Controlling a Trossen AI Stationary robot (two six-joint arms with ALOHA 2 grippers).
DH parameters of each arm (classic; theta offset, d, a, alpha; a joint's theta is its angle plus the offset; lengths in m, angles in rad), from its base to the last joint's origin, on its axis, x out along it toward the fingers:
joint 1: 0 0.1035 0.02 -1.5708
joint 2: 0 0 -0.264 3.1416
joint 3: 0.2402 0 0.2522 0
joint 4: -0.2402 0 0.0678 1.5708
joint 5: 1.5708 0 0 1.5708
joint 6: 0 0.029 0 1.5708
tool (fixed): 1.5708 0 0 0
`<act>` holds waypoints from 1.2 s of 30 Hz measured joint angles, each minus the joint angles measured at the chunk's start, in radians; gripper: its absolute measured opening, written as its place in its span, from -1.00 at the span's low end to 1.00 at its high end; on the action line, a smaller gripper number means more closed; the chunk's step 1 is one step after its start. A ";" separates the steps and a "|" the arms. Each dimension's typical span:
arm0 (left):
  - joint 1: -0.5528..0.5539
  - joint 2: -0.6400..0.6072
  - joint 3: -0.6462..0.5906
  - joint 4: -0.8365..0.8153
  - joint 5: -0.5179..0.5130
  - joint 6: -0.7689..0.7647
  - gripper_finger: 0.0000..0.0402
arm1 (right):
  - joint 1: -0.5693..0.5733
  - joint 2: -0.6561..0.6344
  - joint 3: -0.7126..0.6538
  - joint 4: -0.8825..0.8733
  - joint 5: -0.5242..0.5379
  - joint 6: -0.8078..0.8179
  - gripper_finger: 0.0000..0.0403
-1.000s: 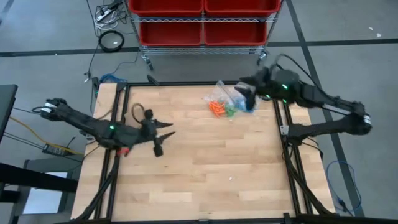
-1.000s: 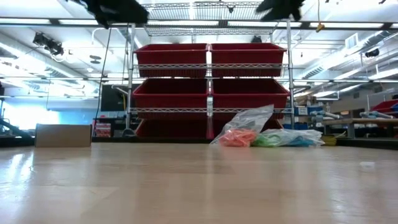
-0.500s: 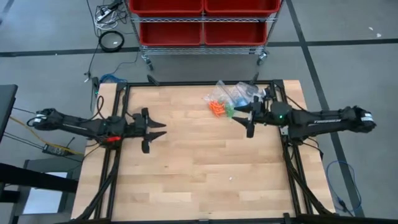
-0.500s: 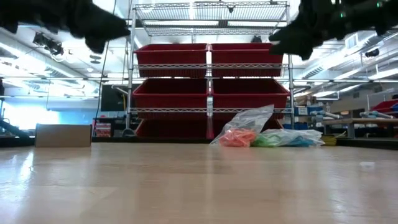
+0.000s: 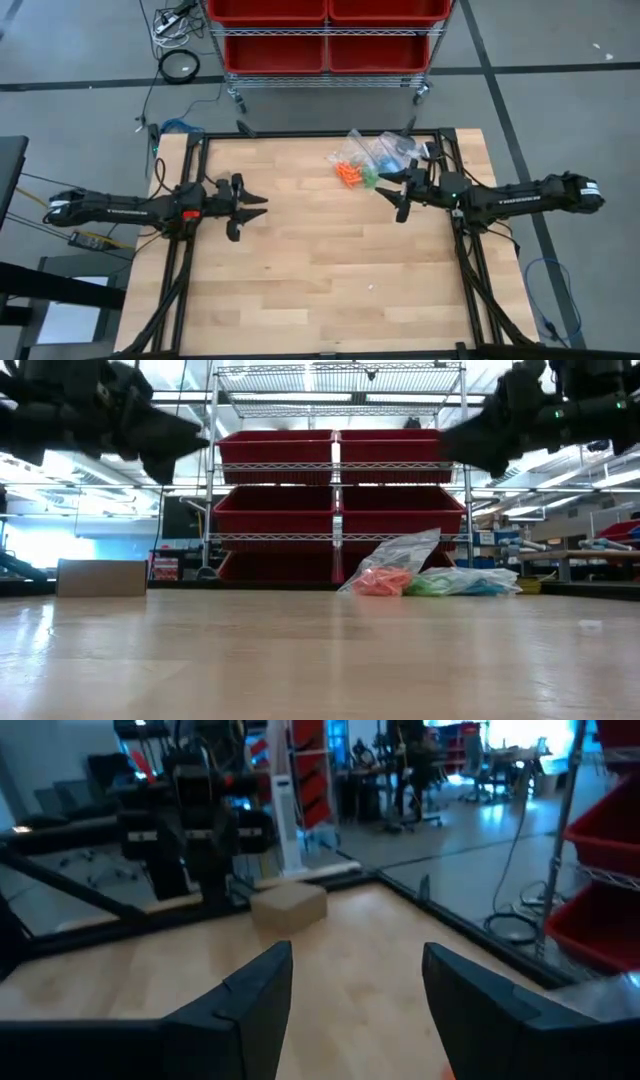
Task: Sort rubber bands
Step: Return to Home Position
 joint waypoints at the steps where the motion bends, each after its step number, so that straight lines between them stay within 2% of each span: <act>1: 0.014 0.000 -0.005 -0.012 0.021 -0.004 -0.27 | -0.003 0.000 -0.014 0.000 0.002 0.001 0.04; 5: 0.055 0.001 -0.009 -0.073 0.081 -0.023 -0.27 | -0.003 0.001 -0.064 0.028 0.004 0.038 -0.01; 10: 0.058 0.001 -0.009 -0.073 0.084 -0.026 -0.27 | -0.002 0.000 -0.082 0.049 -0.008 0.050 -0.04; 16: 0.058 0.001 -0.009 -0.045 0.084 -0.027 -0.27 | 0.000 0.000 -0.082 0.103 -0.030 0.191 -0.02; 36: 0.058 0.002 -0.009 -0.048 0.082 -0.027 -0.27 | 0.000 0.000 -0.082 0.108 -0.029 0.199 -0.01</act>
